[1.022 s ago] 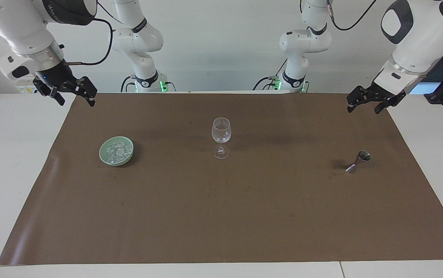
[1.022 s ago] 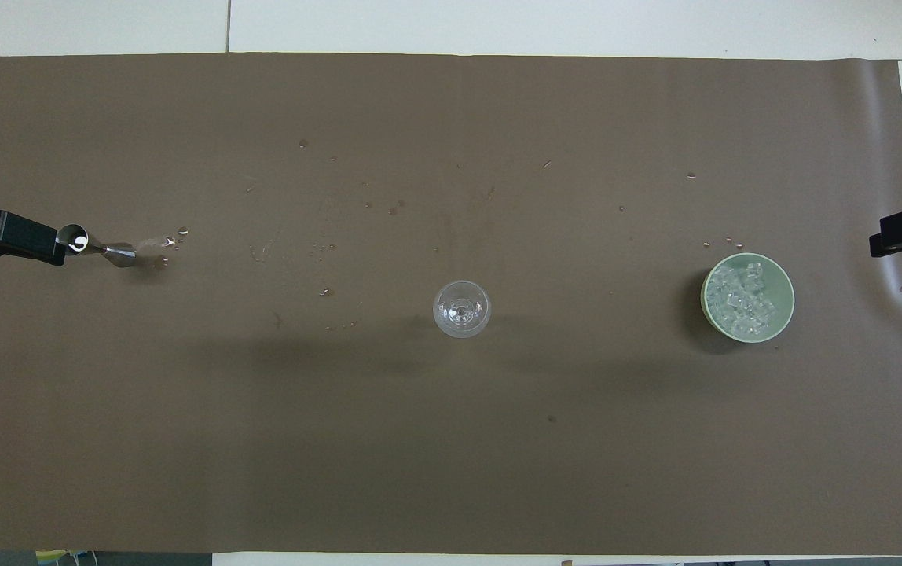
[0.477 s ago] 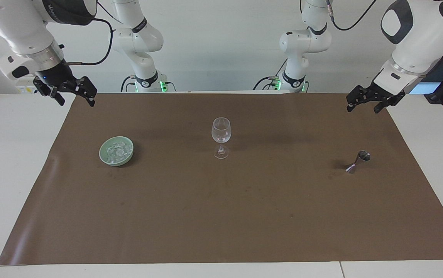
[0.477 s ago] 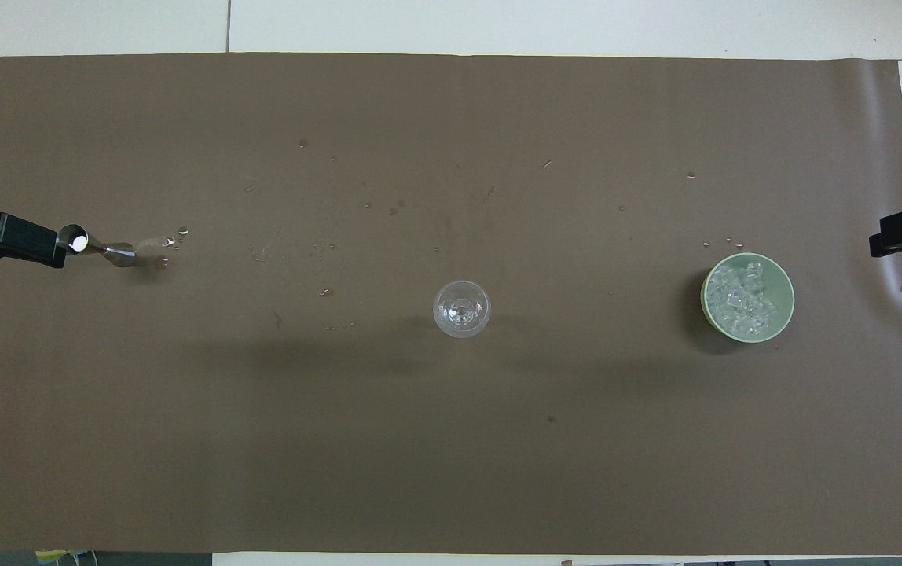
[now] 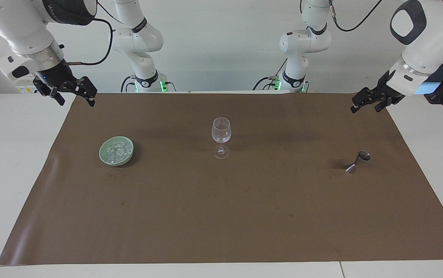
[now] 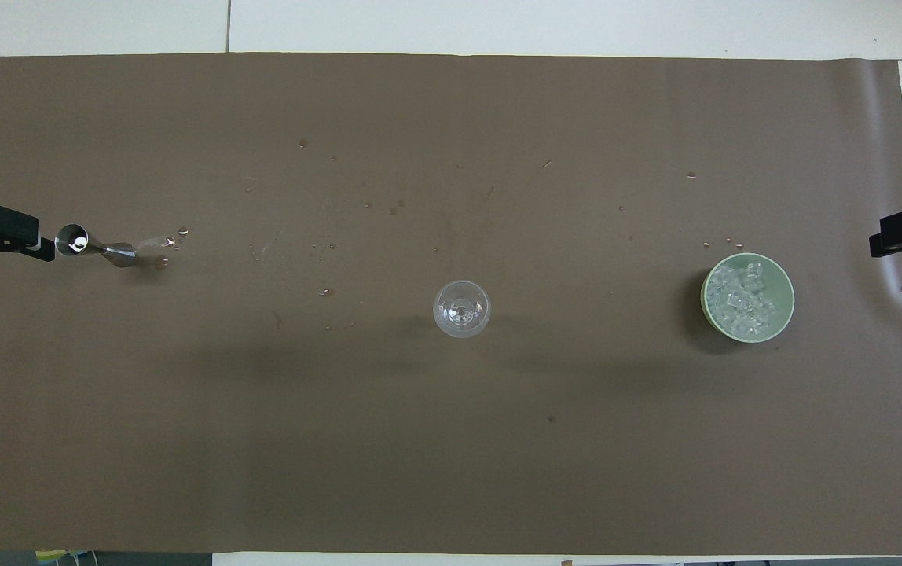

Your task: Pour wine and add ice with both arms

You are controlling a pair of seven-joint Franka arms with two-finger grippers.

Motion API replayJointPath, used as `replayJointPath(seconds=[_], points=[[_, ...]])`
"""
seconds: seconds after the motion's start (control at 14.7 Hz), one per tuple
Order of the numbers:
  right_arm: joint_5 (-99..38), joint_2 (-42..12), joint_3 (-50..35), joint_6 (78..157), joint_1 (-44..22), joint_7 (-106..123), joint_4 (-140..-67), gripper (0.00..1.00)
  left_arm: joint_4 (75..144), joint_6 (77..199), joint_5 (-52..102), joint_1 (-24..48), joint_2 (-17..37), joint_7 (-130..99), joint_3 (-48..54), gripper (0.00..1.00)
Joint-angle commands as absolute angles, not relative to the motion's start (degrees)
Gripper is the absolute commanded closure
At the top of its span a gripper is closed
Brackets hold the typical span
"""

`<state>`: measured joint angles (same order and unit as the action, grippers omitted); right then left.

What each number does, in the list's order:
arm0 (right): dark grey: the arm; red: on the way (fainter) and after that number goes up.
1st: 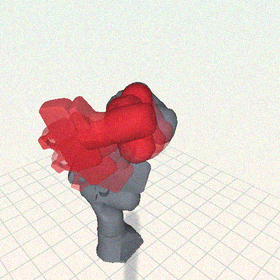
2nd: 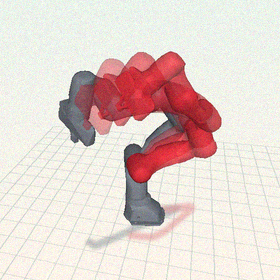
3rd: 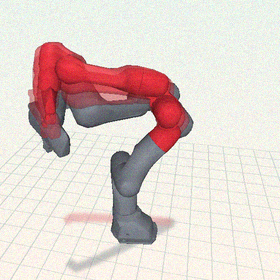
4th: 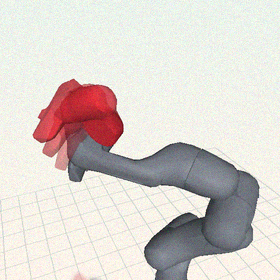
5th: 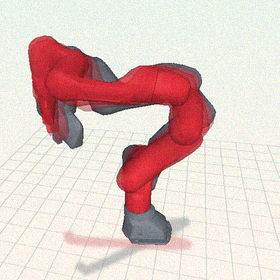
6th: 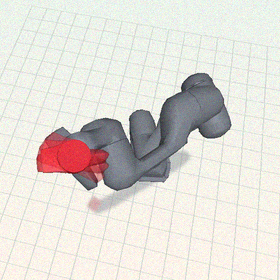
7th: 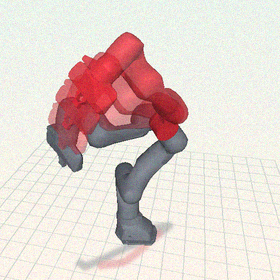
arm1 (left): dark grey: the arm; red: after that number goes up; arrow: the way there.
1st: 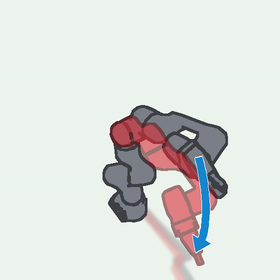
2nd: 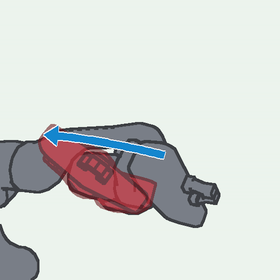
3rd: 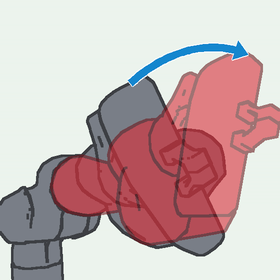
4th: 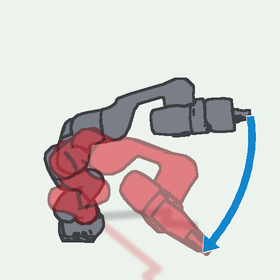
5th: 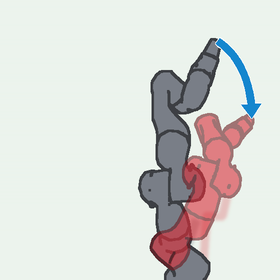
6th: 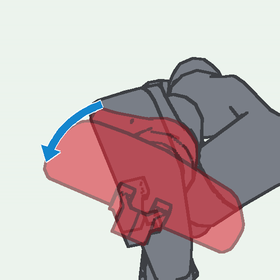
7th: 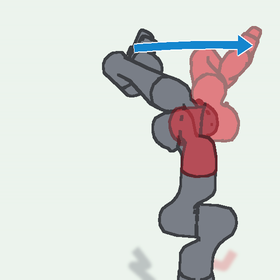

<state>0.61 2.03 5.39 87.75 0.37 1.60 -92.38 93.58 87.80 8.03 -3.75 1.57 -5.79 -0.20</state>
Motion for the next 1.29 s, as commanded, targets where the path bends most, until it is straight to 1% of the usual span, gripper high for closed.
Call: replayJointPath(seconds=[0.0, 0.14, 0.34, 0.54, 0.82, 0.89, 1.23], points=[[0.0, 3.2, 5.1, 88.6, 0.9, 1.0, -93.9, 0.00, 90.3, 86.9, 13.4, -5.0, 7.5, -19.2, -2.4, 0.00], [0.0, 3.2, 5.1, 88.6, 0.9, 1.0, -93.9, 0.00, 88.7, 85.7, 16.7, -5.9, 10.7, -26.9, -4.4, 0.00], [0.0, 3.2, 5.1, 88.5, 0.9, 1.0, -93.9, 0.00, 82.8, 83.6, 21.9, -6.2, 17.2, -35.8, -9.0, 0.00], [0.0, 3.2, 5.1, 88.6, 0.9, 1.0, -93.9, 0.00, 81.1, 84.2, 28.4, -5.9, 21.3, -42.4, -14.8, 0.00], [0.0, 3.2, 5.1, 88.5, 0.9, 1.0, -93.9, 0.00, 79.6, 86.6, 31.5, -6.3, 24.9, -49.9, -16.3, 0.00], [0.0, 3.2, 5.1, 88.5, 0.9, 1.0, -93.9, 0.00, 78.7, 86.3, 33.2, -7.8, 26.4, -50.8, -16.3, 0.00], [0.0, 3.2, 5.1, 88.5, 0.9, 1.0, -93.9, 0.00, 78.7, 86.0, 35.5, -11.5, 33.0, -50.7, -16.0, 0.00]])
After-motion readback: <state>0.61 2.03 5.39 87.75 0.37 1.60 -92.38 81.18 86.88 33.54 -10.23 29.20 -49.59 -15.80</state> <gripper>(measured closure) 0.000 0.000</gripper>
